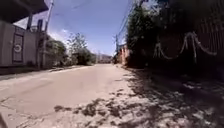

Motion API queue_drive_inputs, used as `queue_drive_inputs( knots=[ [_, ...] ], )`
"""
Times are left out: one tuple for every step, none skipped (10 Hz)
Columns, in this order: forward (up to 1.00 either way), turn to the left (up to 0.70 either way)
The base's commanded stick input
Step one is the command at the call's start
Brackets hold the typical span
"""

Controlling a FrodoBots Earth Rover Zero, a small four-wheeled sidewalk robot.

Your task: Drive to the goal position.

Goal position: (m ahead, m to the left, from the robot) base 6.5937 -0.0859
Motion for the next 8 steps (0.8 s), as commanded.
queue_drive_inputs(
  knots=[
    [0.7, 0.0],
    [0.7, 0.0],
    [0.7, 0.0],
    [0.7, 0.0],
    [0.7, 0.0],
    [0.7, 0.0],
    [0.7, 0.0],
    [0.7, 0.0]
  ],
)
